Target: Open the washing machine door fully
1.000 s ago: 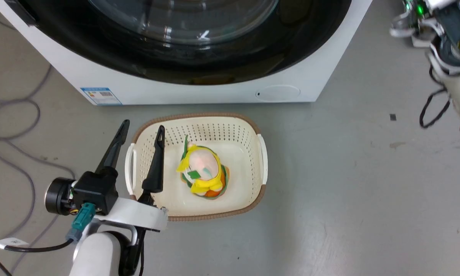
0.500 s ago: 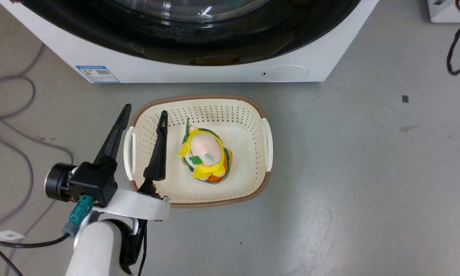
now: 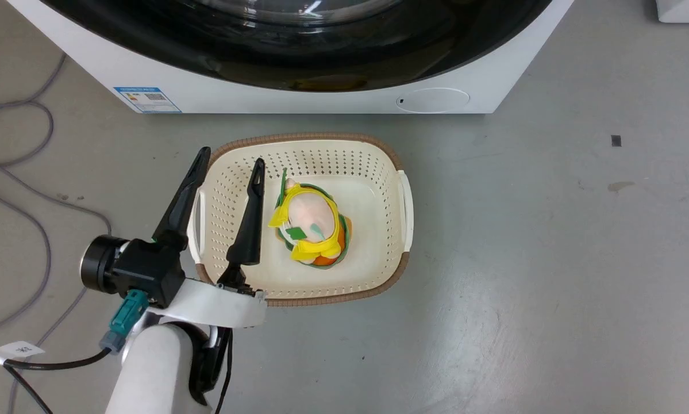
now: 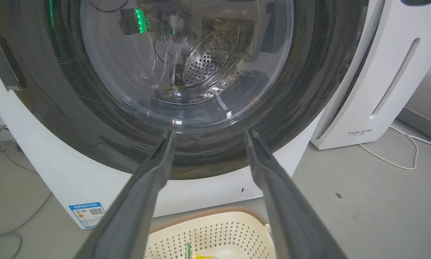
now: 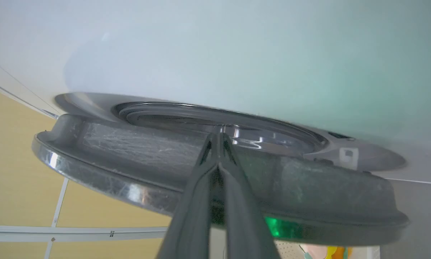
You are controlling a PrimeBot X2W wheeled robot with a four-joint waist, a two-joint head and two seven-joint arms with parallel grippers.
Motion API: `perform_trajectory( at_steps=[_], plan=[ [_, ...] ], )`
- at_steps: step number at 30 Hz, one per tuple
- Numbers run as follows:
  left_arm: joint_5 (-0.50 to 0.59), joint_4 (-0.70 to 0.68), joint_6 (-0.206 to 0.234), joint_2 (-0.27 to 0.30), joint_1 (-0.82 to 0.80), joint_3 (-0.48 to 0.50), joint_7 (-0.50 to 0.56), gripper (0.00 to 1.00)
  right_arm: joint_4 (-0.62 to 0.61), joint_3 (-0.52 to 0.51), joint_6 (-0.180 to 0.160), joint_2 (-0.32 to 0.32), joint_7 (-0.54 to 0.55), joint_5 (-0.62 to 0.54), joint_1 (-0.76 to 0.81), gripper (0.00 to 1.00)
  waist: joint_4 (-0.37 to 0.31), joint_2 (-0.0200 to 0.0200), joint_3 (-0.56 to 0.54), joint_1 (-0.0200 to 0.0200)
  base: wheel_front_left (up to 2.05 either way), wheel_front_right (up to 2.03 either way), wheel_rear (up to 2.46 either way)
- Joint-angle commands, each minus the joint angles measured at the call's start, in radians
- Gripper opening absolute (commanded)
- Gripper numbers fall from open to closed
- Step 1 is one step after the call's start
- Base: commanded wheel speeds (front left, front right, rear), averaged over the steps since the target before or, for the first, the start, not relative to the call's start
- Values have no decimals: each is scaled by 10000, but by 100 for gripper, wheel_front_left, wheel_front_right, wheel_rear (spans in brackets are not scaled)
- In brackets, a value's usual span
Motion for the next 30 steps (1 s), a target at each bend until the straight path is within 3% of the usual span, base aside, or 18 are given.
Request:
perform_trajectory(
  at_steps=[1,5,15,30],
  plan=[
    [-70,38,-53,-2,-208,-19,-93,100,250,308,10,-58,273,516,-414,0,1,0,-2,-1,0,0,0],
    [-97,105,-101,-25,-240,-49,-177,100,544,763,10,-172,942,1265,-686,0,9,0,-4,-1,0,0,0],
    [-87,266,-111,-125,-20,-38,-182,100,37,842,10,-402,1760,1558,43,0,-29,0,-390,-1,0,0,0],
    [-40,609,-118,-222,195,-27,-182,100,-1131,924,10,-871,2150,1767,1448,0,-42,0,-934,-1,0,0,0]
  ],
)
